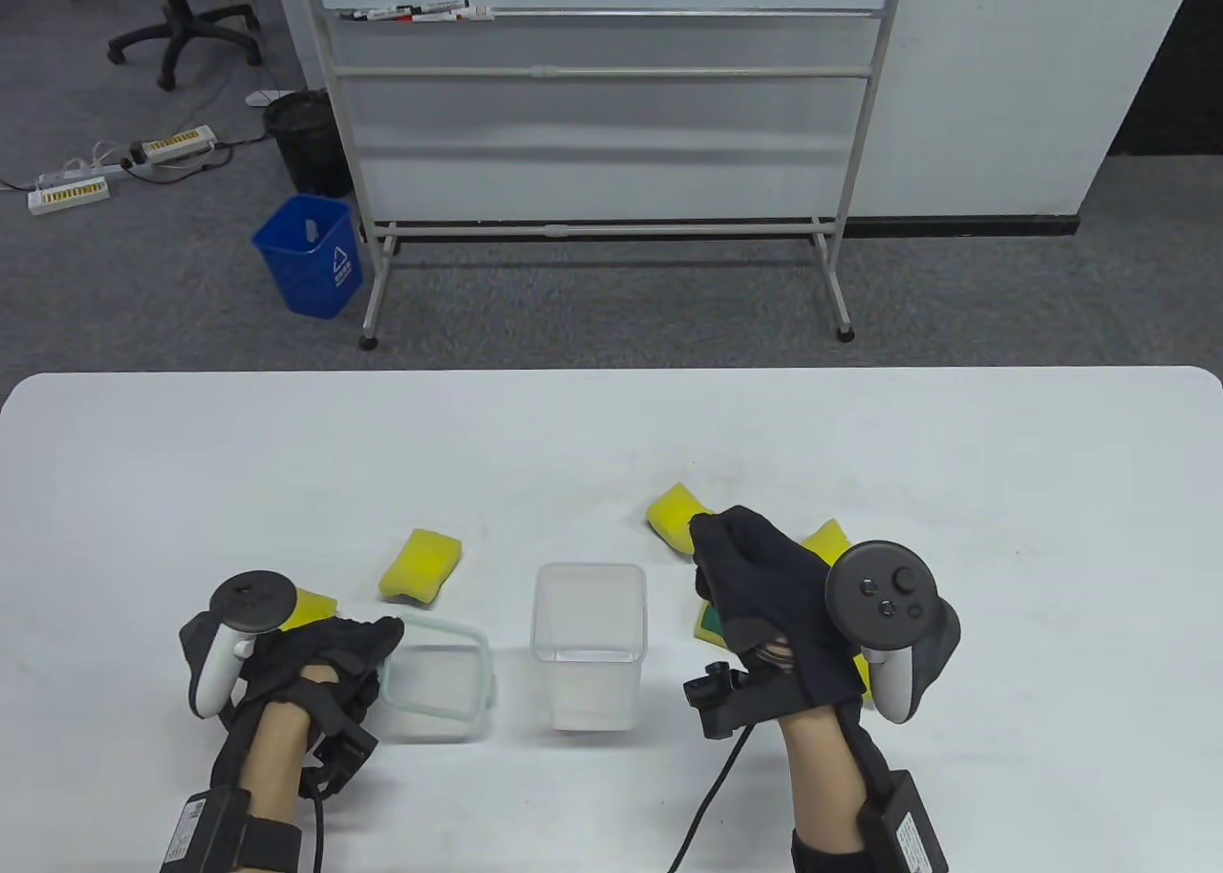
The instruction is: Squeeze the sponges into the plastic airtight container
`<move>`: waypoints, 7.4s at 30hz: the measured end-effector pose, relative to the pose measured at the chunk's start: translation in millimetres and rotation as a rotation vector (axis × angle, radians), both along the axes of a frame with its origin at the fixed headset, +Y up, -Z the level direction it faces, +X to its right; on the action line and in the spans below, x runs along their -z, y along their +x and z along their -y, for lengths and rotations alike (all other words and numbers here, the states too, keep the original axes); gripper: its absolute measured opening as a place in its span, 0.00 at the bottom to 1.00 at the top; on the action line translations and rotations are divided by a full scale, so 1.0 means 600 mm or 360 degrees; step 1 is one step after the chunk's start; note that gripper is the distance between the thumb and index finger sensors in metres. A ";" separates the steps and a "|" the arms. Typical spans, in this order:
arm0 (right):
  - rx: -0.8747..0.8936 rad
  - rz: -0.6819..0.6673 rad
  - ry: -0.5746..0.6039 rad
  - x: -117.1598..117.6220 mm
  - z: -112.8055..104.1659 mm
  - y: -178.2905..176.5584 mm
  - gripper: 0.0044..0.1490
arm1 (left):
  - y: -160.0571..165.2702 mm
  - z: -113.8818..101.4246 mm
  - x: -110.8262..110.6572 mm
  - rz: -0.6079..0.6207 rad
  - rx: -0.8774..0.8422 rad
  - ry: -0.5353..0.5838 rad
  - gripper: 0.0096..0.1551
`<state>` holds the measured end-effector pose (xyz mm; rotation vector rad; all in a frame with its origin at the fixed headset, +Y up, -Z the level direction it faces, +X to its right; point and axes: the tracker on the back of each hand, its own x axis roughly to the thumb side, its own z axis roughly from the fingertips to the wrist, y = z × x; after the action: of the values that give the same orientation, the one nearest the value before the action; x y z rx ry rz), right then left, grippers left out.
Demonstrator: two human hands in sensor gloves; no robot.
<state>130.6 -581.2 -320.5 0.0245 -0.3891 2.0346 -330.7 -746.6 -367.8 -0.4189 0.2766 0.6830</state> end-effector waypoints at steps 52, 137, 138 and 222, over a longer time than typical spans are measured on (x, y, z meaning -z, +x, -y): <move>-0.0100 -0.0084 0.0087 -0.005 -0.003 -0.023 0.40 | -0.050 -0.043 -0.003 -0.0274 0.1030 0.0739 0.24; -0.0803 -0.0134 0.0303 0.017 0.083 -0.156 0.29 | 0.086 -0.068 0.068 0.0097 0.0474 0.0606 0.34; -0.0778 -0.0128 0.0316 0.016 0.081 -0.155 0.29 | 0.085 -0.057 0.071 0.0119 0.0477 0.0557 0.34; -0.0415 -0.0236 0.0179 0.014 0.047 -0.117 0.36 | 0.291 -0.276 -0.049 0.0957 -0.0130 0.1271 0.42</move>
<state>60.1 -609.3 -329.2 0.3076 -0.4234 2.2475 -156.1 -581.1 -338.5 0.1445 -0.5785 0.6594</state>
